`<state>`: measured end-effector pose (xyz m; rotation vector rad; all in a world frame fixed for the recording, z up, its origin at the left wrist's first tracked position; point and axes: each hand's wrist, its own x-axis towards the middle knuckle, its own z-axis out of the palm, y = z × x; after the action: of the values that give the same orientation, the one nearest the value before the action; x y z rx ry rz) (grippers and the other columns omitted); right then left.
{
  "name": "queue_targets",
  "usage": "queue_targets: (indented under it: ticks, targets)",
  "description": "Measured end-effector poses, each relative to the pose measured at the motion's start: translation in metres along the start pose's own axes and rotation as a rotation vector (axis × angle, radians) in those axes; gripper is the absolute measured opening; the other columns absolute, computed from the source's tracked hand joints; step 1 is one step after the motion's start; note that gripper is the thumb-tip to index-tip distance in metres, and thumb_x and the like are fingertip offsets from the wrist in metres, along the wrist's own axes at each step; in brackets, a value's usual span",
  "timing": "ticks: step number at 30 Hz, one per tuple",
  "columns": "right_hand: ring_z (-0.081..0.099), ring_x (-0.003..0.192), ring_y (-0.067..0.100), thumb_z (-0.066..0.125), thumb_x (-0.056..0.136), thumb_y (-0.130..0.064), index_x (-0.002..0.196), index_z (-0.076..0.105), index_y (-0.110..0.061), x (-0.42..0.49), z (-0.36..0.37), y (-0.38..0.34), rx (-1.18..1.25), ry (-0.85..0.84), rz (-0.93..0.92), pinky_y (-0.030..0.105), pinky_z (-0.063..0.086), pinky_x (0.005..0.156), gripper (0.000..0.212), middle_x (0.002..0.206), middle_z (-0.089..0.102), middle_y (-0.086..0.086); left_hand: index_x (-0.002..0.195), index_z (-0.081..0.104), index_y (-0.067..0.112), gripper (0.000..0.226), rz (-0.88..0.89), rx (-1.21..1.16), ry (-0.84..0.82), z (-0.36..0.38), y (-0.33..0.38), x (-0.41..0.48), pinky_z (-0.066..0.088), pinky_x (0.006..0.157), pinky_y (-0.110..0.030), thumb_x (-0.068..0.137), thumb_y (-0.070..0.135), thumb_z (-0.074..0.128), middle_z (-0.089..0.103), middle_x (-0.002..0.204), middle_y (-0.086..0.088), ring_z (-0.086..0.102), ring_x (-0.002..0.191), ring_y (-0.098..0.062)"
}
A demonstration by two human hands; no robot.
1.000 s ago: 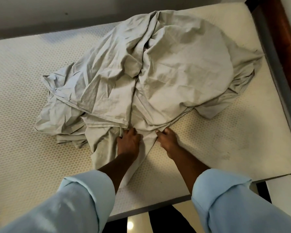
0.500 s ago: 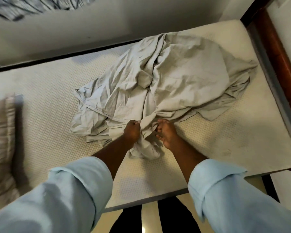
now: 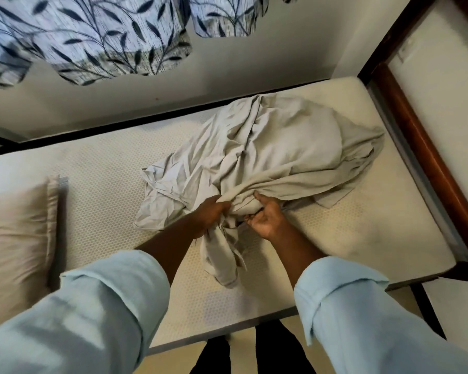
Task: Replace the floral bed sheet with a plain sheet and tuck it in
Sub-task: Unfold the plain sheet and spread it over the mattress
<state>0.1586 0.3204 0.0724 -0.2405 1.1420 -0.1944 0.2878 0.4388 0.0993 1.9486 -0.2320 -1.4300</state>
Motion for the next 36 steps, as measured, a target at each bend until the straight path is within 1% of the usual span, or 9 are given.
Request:
queue_targets:
  ticks: [3,5,9,13,17,21,31,34,36]
  targets:
    - [0.065,0.064,0.018,0.067,0.095,-0.022,0.102,0.065,-0.014,-0.015,0.016,-0.005,0.006,0.046,-0.024,0.031,0.049,0.061,0.011,0.068,0.071,0.005,0.123,0.066,0.020,0.050,0.046,0.114,0.147,-0.020,0.015,-0.016,0.054,0.086,-0.037,0.080,0.044,0.063,0.069,0.120,-0.012,0.065,0.098,-0.026]
    - [0.042,0.041,0.009,0.069,0.093,-0.028,0.077,0.055,-0.019,-0.021,0.021,-0.013,0.049,0.097,-0.053,0.026,0.033,0.054,0.023,0.048,0.046,-0.006,0.132,0.061,0.015,0.047,0.117,0.287,0.315,-0.033,0.027,-0.030,0.046,0.099,-0.035,0.094,0.041,0.058,0.063,0.130,-0.012,0.059,0.119,-0.032]
    - [0.030,0.043,0.011,0.064,0.097,-0.033,0.064,0.042,-0.022,-0.043,0.036,-0.042,0.033,0.045,-0.160,0.028,0.028,0.055,0.042,0.047,0.031,-0.007,0.120,0.053,0.013,0.038,0.339,0.489,0.516,-0.057,0.044,-0.055,0.041,0.079,-0.032,0.095,0.040,0.059,0.065,0.100,-0.013,0.063,0.103,-0.038]
    - [0.036,0.047,0.010,0.057,0.101,-0.038,0.076,0.052,-0.022,-0.073,0.060,-0.067,-0.028,-0.043,-0.260,0.028,0.026,0.054,0.030,0.053,0.037,-0.007,0.137,0.043,0.026,0.066,0.450,0.734,0.455,-0.069,0.056,-0.073,0.050,0.085,-0.040,0.085,0.061,0.063,0.053,0.118,-0.011,0.057,0.103,-0.028]
    - [0.054,0.063,0.011,0.059,0.100,-0.043,0.101,0.063,-0.021,-0.101,0.078,-0.078,-0.136,-0.036,-0.361,0.026,0.031,0.054,0.022,0.074,0.059,-0.003,0.121,0.066,0.025,0.045,0.558,0.796,0.464,-0.073,0.062,-0.088,0.053,0.082,-0.041,0.089,0.052,0.050,0.056,0.110,-0.006,0.060,0.103,-0.030]
    - [0.052,0.070,0.014,0.059,0.099,-0.045,0.104,0.066,-0.020,-0.123,0.080,-0.083,-0.105,-0.016,-0.423,0.027,0.036,0.055,0.027,0.085,0.063,-0.001,0.123,0.066,0.026,0.030,0.638,0.870,0.485,-0.075,0.073,-0.104,0.043,0.087,-0.047,0.097,0.035,0.054,0.058,0.125,0.000,0.053,0.115,-0.024]
    - [0.063,0.092,0.026,0.047,0.105,-0.039,0.106,0.063,-0.017,-0.163,0.095,-0.067,0.173,-0.061,-0.410,0.039,0.052,0.075,0.027,0.105,0.068,0.010,0.113,0.070,0.012,0.027,0.853,0.407,0.670,-0.089,0.109,-0.145,0.045,0.074,-0.028,0.096,0.016,0.049,0.074,0.099,-0.008,0.065,0.088,-0.024]
    - [0.062,0.066,0.017,0.049,0.106,-0.031,0.097,0.061,-0.017,-0.166,0.093,-0.064,0.212,-0.034,-0.432,0.033,0.052,0.062,0.020,0.086,0.064,0.004,0.105,0.071,0.009,0.023,0.721,0.190,0.731,-0.101,0.110,-0.139,0.039,0.072,-0.026,0.101,0.018,0.050,0.073,0.098,-0.011,0.064,0.089,-0.026]
    - [0.044,0.043,0.008,0.049,0.107,-0.026,0.091,0.054,-0.018,-0.163,0.086,-0.062,0.174,0.012,-0.447,0.026,0.041,0.054,0.018,0.074,0.048,-0.001,0.103,0.069,0.007,0.026,0.617,0.065,0.744,-0.107,0.108,-0.136,0.039,0.076,-0.028,0.102,0.022,0.048,0.071,0.099,-0.013,0.063,0.094,-0.031]
